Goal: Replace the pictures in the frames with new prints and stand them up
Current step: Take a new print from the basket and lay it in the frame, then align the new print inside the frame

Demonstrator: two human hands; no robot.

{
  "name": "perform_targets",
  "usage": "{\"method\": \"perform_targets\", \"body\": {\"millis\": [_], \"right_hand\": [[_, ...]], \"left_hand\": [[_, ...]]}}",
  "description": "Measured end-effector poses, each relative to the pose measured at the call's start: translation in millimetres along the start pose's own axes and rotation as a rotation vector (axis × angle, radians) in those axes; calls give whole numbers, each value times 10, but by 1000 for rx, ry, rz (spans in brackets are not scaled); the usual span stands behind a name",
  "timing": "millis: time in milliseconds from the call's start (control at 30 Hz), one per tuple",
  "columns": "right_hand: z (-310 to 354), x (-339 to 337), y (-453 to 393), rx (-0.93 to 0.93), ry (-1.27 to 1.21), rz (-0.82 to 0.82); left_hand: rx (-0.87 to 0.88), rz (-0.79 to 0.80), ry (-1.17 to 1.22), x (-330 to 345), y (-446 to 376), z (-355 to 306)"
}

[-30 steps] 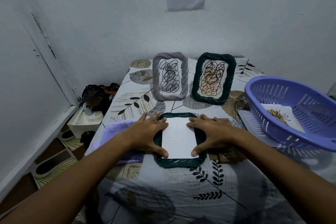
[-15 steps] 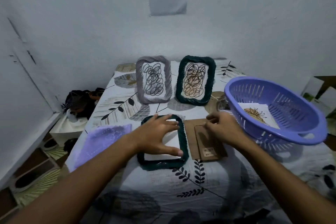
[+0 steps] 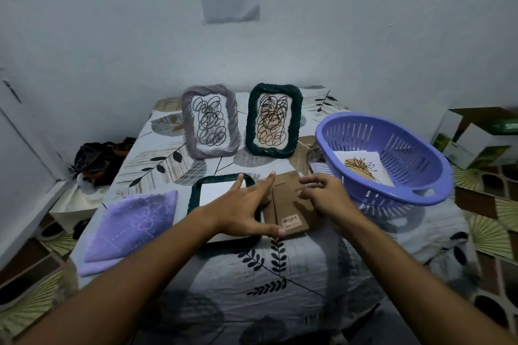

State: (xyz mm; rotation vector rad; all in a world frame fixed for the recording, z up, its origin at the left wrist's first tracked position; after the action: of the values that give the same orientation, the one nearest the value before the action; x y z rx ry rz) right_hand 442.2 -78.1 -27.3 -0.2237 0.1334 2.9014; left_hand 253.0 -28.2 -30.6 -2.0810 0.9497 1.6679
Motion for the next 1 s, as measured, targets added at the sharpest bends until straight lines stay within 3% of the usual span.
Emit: {"method": "perform_targets", "body": {"millis": [133, 267, 367, 600, 867, 1000], "right_hand": [[-16, -13, -10, 73, -179, 73], [17, -13, -6, 109, 76, 233], [48, -26, -36, 124, 98, 217], [163, 15, -127, 122, -209, 68], [301, 654, -10, 167, -335, 265], [279, 822, -19, 196, -326, 279]], "left_hand": [[-28, 22, 61, -33, 16, -17], [-25, 23, 71, -8, 56, -23], [-29, 3, 77, -31, 85, 10], [-183, -149, 153, -230, 540, 545], [-153, -124, -5, -129, 909, 989], [-160, -84, -14, -65, 930, 1072]]}}
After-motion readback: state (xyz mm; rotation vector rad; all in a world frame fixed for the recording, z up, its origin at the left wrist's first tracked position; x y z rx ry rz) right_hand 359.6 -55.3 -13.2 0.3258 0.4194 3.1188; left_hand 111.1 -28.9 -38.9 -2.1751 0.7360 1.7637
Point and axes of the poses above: each hand's wrist, its own y-axis away from the middle knuckle, its own x-axis out of the palm, z = x × y, the point moved 1 cm from there along -y, towards the middle knuckle, and after that the axes turned 9 degrees about -x, right-handed, at the moved point
